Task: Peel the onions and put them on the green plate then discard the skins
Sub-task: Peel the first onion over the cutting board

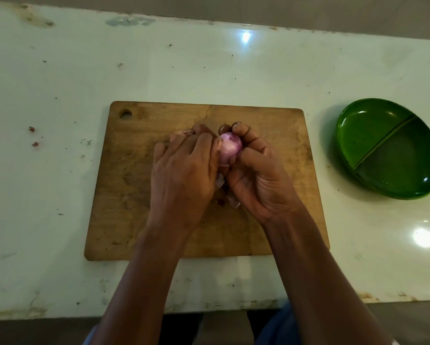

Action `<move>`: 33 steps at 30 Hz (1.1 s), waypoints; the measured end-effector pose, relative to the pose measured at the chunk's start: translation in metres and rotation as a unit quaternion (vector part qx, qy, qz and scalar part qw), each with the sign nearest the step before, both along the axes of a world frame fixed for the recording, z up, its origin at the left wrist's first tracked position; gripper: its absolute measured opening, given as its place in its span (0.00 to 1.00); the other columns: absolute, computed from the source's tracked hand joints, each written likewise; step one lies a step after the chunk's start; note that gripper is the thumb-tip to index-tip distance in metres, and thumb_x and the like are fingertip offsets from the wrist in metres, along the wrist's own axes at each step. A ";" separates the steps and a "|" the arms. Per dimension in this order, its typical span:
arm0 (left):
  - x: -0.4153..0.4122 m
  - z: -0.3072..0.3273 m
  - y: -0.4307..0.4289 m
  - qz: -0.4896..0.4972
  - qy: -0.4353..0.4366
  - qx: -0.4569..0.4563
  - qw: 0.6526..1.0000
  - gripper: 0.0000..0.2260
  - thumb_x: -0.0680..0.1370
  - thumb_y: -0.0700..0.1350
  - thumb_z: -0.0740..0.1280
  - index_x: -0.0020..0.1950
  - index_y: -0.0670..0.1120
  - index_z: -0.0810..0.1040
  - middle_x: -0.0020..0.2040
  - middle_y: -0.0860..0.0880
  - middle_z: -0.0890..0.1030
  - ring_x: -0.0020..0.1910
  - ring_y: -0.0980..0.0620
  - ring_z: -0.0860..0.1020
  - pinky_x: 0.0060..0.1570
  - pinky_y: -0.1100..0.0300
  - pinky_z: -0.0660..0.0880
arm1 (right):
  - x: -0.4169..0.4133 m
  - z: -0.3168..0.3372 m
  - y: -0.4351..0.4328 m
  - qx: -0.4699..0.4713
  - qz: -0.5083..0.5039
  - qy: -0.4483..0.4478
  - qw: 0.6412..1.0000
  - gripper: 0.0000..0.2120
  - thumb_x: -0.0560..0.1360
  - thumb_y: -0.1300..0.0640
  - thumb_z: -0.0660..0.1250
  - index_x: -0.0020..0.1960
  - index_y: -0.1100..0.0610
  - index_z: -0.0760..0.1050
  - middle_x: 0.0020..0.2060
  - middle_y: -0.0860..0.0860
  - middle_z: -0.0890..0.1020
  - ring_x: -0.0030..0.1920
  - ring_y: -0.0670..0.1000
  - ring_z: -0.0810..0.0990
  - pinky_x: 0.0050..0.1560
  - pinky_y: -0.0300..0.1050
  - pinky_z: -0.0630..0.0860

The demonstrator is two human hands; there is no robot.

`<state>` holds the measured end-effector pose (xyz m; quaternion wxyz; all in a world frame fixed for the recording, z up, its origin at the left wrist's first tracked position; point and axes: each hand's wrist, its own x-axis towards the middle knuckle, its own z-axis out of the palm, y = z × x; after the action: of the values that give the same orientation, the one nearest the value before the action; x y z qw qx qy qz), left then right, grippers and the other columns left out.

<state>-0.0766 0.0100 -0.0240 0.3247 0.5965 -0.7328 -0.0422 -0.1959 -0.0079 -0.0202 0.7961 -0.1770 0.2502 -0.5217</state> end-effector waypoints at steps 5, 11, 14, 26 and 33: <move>-0.003 -0.006 0.000 0.017 0.020 -0.038 0.999 0.13 0.80 0.42 0.56 0.44 0.38 0.77 0.38 0.41 0.80 0.38 0.42 0.79 0.41 0.49 0.75 | 0.002 0.003 0.000 0.030 -0.020 -0.030 0.999 0.17 0.61 0.76 0.58 0.46 0.61 0.72 0.41 0.56 0.82 0.45 0.54 0.83 0.43 0.42 0.81; -0.009 -0.004 0.000 0.057 0.077 -0.050 0.994 0.14 0.80 0.42 0.55 0.44 0.38 0.78 0.37 0.43 0.80 0.35 0.46 0.77 0.42 0.57 0.63 | 0.002 0.000 0.000 0.025 -0.037 -0.106 0.993 0.20 0.57 0.78 0.57 0.42 0.62 0.76 0.43 0.58 0.80 0.51 0.59 0.82 0.52 0.49 0.81; -0.008 -0.003 0.000 0.067 0.076 -0.043 0.994 0.14 0.80 0.43 0.55 0.44 0.38 0.78 0.36 0.43 0.80 0.34 0.46 0.76 0.41 0.57 0.62 | 0.001 -0.002 -0.001 0.003 -0.026 -0.112 0.993 0.19 0.54 0.77 0.68 0.41 0.61 0.79 0.45 0.57 0.79 0.53 0.58 0.81 0.54 0.51 0.80; -0.019 0.001 0.003 0.069 0.145 -0.035 0.986 0.15 0.80 0.43 0.55 0.44 0.38 0.78 0.36 0.45 0.78 0.36 0.54 0.71 0.42 0.57 0.65 | -0.004 -0.005 0.000 -0.032 0.002 -0.172 0.985 0.19 0.57 0.75 0.67 0.44 0.58 0.77 0.43 0.52 0.79 0.52 0.53 0.77 0.63 0.44 0.69; -0.013 -0.001 0.002 0.105 0.174 -0.053 0.978 0.14 0.81 0.43 0.55 0.44 0.37 0.77 0.36 0.53 0.70 0.34 0.55 0.69 0.38 0.53 0.69 | -0.011 -0.005 -0.002 0.006 -0.042 -0.260 0.965 0.19 0.58 0.77 0.64 0.45 0.62 0.74 0.45 0.57 0.77 0.51 0.57 0.79 0.69 0.63 0.63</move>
<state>-0.0893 0.0121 -0.0249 0.4809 0.6360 -0.5992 -0.0723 -0.2066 -0.0099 -0.0250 0.8120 -0.0201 0.0451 -0.5816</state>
